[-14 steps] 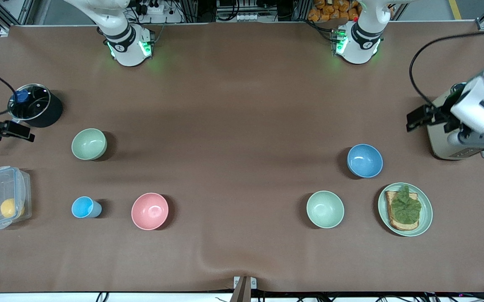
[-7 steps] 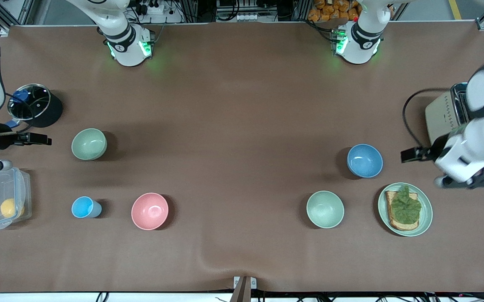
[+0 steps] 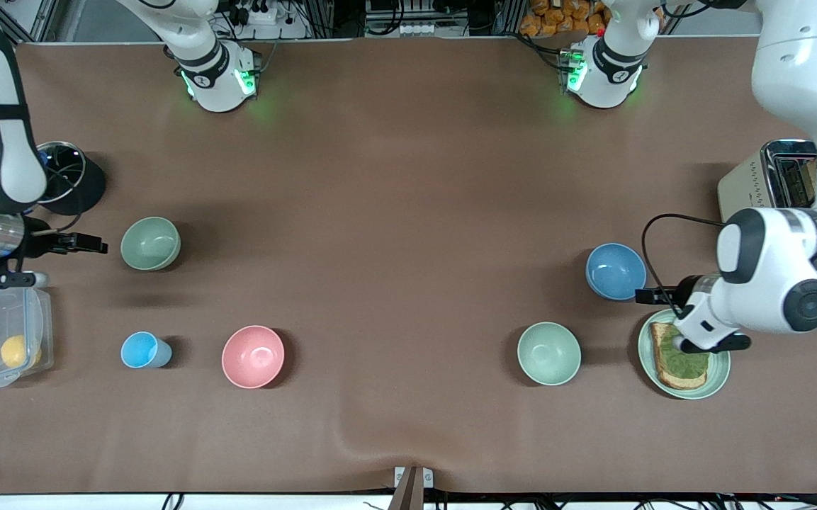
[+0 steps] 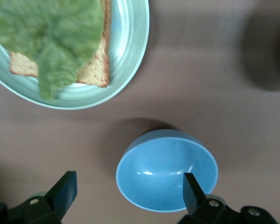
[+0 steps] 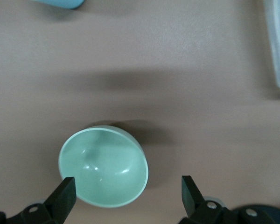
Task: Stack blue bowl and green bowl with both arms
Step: 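Grasp the blue bowl with the left gripper while the right gripper grasps the green bowl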
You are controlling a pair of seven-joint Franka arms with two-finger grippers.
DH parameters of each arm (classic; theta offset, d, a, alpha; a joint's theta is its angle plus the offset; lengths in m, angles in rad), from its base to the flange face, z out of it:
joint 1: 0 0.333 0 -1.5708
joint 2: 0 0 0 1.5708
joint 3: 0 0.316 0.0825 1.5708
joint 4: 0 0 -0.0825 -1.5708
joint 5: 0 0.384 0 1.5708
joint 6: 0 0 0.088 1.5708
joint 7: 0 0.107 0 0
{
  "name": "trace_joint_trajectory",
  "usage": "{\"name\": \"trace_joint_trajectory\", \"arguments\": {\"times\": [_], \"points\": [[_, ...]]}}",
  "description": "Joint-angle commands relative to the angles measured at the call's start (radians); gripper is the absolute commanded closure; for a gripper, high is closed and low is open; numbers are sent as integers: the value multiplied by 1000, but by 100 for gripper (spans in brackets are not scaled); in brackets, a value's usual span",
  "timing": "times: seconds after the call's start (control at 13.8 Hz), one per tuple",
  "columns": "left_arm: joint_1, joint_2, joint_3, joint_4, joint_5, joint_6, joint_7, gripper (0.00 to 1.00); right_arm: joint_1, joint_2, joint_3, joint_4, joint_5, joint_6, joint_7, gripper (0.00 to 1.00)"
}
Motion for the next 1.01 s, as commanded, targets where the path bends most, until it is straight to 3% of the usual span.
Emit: {"name": "trace_joint_trajectory", "arguments": {"times": [0.0,0.29,0.51,0.65,0.72,0.8,0.87,0.94], "points": [[7,-25,-7,-89,25,64,-20,0,-25,-19,18,-90,24,86,-35,5],[6,19,-7,-112,25,77,-21,0,-28,5,19,-154,26,190,-38,20],[4,44,-6,-132,25,92,-35,0,-28,25,18,-173,26,252,-72,24],[9,42,-7,-166,25,133,-35,0,-54,51,19,-180,26,289,-139,35],[9,42,-6,-171,25,142,-35,0,-57,53,21,-188,26,302,-143,49],[6,42,-6,-174,25,146,-37,28,-53,51,21,-188,27,304,-141,59],[4,42,-6,-174,25,146,-46,64,-56,53,21,-190,27,304,-141,60],[2,42,-6,-174,25,146,-70,84,-56,56,21,-190,44,305,-141,60]]}}
